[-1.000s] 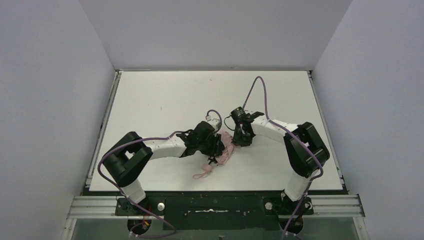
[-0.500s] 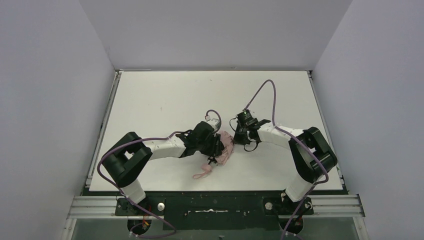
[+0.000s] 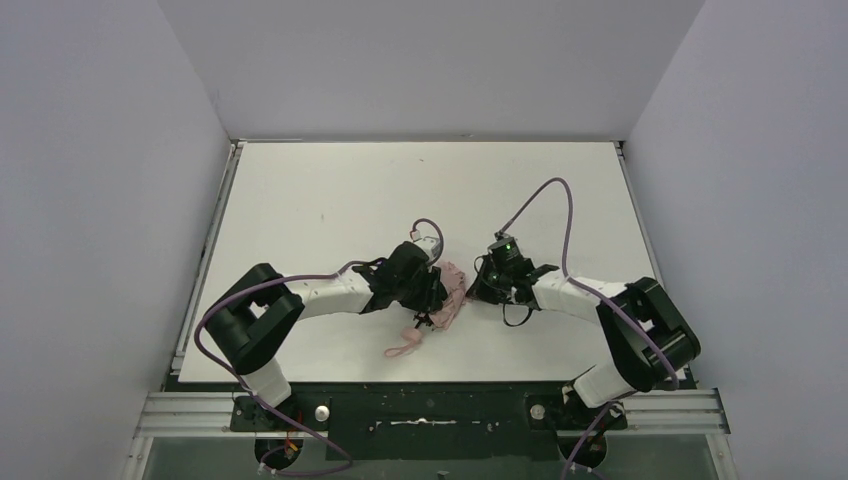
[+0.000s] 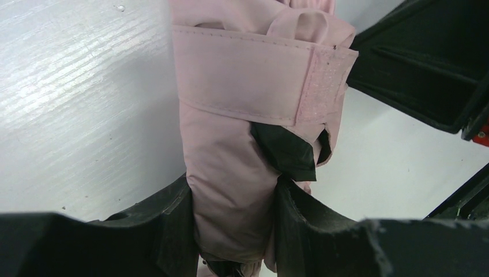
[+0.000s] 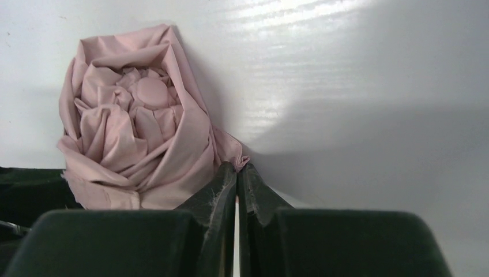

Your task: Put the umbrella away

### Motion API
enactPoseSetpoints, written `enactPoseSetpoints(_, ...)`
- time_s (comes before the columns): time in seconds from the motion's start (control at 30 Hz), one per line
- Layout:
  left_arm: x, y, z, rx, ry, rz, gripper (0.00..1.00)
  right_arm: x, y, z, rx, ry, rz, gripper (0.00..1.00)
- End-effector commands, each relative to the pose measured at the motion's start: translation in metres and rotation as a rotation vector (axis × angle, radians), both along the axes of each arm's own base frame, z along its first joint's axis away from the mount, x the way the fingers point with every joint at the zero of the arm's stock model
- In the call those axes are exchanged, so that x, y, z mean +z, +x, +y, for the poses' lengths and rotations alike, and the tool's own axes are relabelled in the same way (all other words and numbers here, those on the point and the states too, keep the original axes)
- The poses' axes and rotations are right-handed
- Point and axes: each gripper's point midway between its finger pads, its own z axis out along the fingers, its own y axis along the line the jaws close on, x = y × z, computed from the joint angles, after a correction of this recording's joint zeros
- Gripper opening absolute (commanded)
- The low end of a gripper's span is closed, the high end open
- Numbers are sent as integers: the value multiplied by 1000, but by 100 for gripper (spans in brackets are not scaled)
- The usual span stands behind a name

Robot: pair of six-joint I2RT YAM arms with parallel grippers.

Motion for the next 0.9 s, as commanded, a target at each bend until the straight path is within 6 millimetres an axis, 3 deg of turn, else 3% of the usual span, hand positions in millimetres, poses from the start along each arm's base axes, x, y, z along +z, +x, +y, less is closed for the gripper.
enactPoseSetpoints(0.0, -55, -27, 79, 74, 343, 135, 0, -39, -69, -45, 2, -174, 204, 0)
enactPoseSetpoints(0.13, -55, -25, 79, 82, 355, 135, 0, -42, -87, -53, -2, -173, 218, 0)
enactPoseSetpoints(0.33, -54, -23, 81, 93, 371, 133, 0, -19, -90, -55, -13, -123, 147, 0)
enactPoseSetpoints(0.47, -54, -21, 83, 98, 384, 130, 0, 5, -84, -45, -7, -46, 78, 0)
enactPoseSetpoints(0.7, -55, -21, 89, 95, 411, 120, 0, 65, -60, -24, -6, 117, -103, 0)
enactPoseSetpoints(0.87, -58, -24, 91, 63, 445, 108, 0, 98, -39, 1, -2, 258, -186, 0)
